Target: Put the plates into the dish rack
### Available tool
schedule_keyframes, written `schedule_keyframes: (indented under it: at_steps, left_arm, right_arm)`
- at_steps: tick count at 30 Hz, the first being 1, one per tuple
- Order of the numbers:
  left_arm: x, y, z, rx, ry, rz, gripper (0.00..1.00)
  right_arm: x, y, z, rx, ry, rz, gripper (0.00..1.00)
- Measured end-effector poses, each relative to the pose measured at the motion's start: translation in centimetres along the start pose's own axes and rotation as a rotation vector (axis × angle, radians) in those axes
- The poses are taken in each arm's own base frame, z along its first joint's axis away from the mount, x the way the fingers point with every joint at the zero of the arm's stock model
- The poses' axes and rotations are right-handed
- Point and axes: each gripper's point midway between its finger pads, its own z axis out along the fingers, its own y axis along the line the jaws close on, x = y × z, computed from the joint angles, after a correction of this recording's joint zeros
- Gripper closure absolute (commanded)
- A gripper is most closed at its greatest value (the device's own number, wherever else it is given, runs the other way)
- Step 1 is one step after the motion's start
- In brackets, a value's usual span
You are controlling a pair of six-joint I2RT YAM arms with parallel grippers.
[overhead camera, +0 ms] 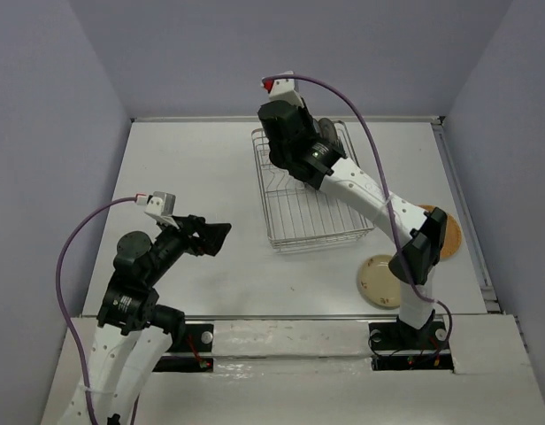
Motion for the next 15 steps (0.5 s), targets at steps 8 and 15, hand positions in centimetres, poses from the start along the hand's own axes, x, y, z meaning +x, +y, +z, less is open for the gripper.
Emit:
schedule_keyframes:
  at_steps: [8,15]
  left_arm:
    - [-0.3,-0.2,0.5,0.003,-0.007,0.062,0.01]
    - [-1.0,-0.8,0.2,0.021,-0.043,0.077,0.01]
  right_arm:
    - [0.0,0.7,2.1,0.078,0.022,-0.131,0.93]
    - [0.9,1.2,4.0,0.119,0.047,-0.185,0.93]
